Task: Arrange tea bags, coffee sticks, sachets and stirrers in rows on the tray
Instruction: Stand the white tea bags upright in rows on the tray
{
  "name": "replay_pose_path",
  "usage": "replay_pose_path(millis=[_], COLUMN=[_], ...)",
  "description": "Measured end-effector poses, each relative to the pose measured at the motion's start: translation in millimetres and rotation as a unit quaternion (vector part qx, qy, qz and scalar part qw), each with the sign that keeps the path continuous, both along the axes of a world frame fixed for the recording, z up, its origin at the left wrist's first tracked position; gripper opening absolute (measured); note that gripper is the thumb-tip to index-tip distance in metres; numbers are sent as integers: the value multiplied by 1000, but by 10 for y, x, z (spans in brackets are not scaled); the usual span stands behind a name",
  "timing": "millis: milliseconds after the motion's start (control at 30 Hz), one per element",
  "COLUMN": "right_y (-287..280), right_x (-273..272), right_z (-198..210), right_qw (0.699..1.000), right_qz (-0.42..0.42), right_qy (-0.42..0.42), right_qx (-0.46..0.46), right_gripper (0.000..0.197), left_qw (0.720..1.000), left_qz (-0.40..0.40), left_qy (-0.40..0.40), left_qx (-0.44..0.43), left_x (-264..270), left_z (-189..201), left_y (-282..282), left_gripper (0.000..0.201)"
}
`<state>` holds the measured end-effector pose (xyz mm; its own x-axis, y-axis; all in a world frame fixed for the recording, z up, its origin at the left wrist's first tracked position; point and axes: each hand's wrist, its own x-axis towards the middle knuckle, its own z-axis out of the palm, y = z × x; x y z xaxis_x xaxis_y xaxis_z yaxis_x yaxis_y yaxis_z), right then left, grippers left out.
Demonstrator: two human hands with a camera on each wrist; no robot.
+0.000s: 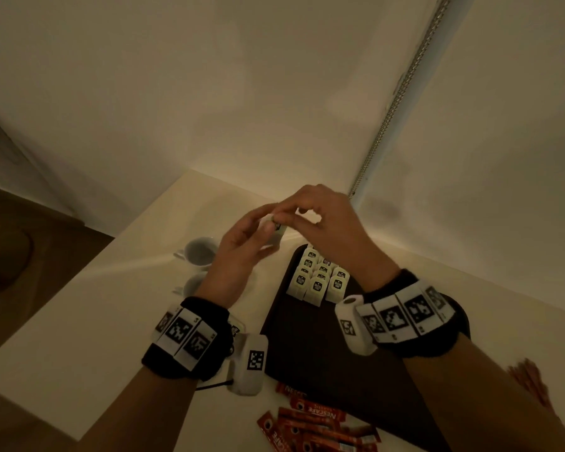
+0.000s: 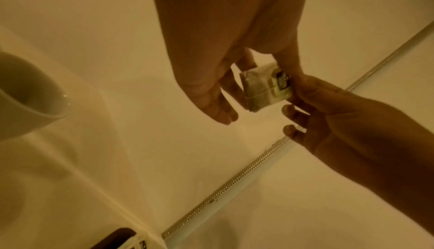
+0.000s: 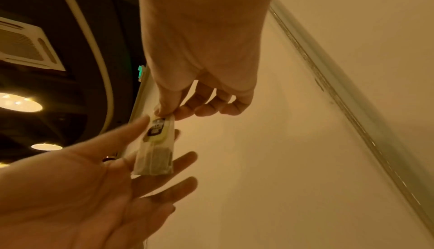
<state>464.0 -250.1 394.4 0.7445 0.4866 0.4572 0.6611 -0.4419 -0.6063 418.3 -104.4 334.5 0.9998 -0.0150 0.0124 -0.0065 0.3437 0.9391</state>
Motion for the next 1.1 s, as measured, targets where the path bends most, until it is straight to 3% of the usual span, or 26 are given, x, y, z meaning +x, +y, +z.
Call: replay_pose_path(millis=[67,167,333,433,633,767,867,967,1100], right_y=[-11,-12,-34,-48,-26,-35,-117,-318,-670], right_x=[-14,-35,-79,-106,-141,-159,-152,-131,-109], right_z=[161,290,340,373,448,425,322,84,-461], right_qw=[999,998,999,999,998,997,996,991,970], right_qz=[-2,-1,-13,-31,-53,-56,-61,-85,-137], right_qy=[-29,-47,-32,-12,26,40,59,101,185], right_qx=[-18,-35,-30,-26,-36,-39,-22,-26,-80], right_gripper=[12,12,10,7,7,6,6,7,10], left_qw=[998,995,995,996,996,994,996,998,988], left_qz=[37,65,45,28,19,19,9,5,29], left_qy=[-45,-78,-87,-75,-10,13,36,55,80], left_qx=[10,15,36,36,-81,-109,-77,21,132], left_x=[-18,-37,-78,-122,-207,-227,-268,-394,-680], left_z=[55,140,186,146,66,14,-38,-188,-433], left_y=[0,-29,-48,-83,-190,-221,-195,-32,275], left_gripper=[17,25,15,21,17,15,27,41,21])
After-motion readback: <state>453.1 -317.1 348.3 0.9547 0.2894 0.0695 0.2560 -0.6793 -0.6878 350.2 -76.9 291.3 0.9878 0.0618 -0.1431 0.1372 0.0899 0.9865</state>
